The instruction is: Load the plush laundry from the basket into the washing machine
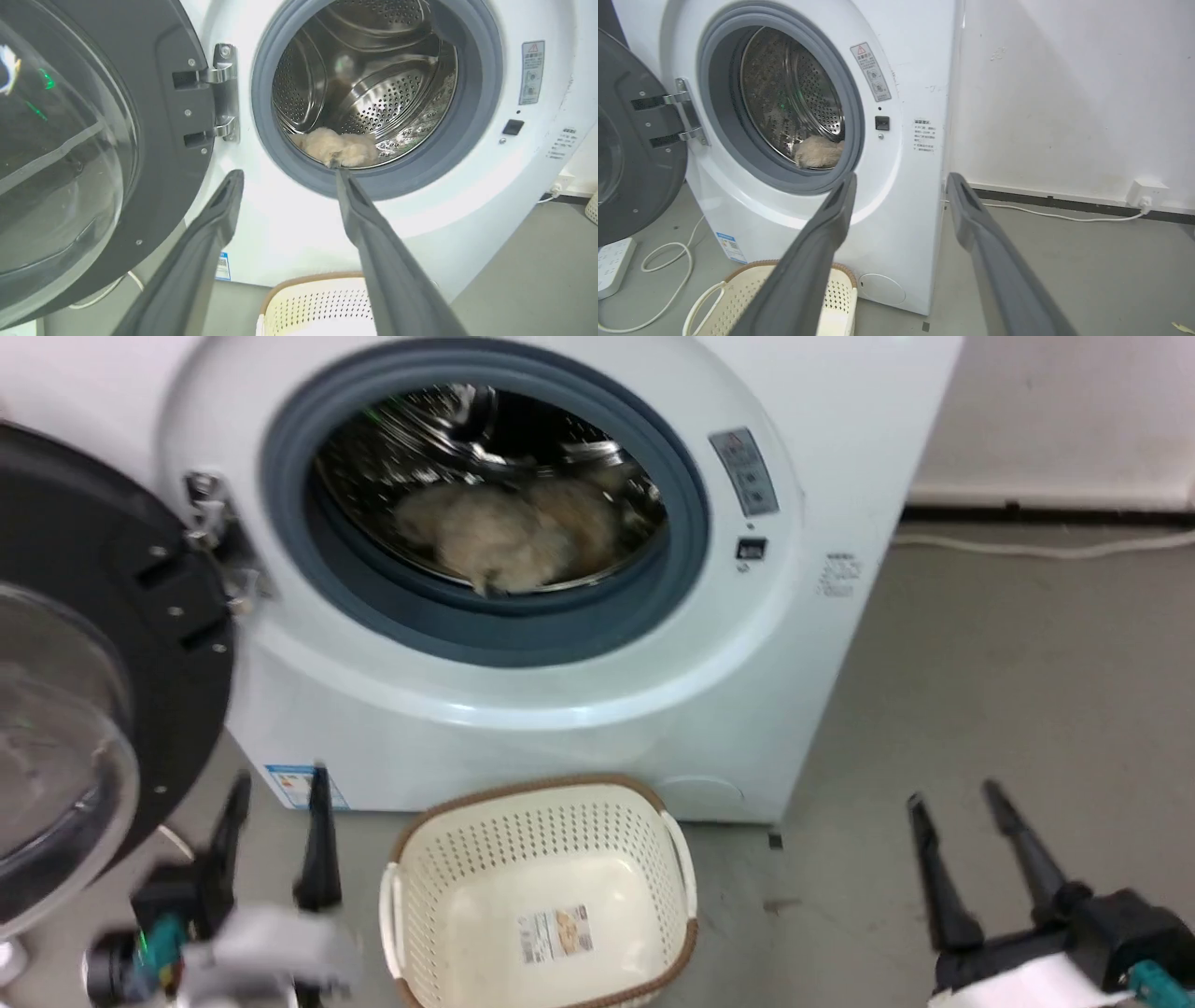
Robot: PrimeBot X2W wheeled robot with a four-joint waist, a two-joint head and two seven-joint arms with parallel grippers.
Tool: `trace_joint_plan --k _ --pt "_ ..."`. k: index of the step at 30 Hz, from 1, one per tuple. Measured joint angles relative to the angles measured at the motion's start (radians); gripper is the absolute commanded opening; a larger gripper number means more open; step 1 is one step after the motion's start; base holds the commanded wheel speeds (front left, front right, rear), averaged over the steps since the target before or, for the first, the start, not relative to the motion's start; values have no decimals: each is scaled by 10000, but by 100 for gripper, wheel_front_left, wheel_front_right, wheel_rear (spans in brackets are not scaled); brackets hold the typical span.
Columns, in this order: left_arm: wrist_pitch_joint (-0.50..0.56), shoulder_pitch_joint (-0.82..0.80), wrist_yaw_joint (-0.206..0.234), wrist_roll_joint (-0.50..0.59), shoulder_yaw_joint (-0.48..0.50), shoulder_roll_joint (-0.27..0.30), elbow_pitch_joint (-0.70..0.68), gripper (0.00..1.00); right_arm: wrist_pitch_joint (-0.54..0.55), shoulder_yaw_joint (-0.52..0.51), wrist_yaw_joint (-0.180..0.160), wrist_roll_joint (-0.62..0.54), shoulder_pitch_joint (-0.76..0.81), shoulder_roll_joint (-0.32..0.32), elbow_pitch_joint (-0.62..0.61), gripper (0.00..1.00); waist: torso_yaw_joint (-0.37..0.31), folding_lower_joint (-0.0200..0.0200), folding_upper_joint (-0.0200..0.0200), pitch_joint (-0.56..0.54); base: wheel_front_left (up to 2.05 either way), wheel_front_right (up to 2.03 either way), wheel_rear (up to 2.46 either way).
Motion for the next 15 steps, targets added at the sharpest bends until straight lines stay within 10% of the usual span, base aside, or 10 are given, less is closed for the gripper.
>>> trace_joint_plan --k 15 --pt "0 2339 -337 1737 247 -1035 -1051 100 0 109 2 79 819 -2 71 100 580 2 0 -642 0 0 0"
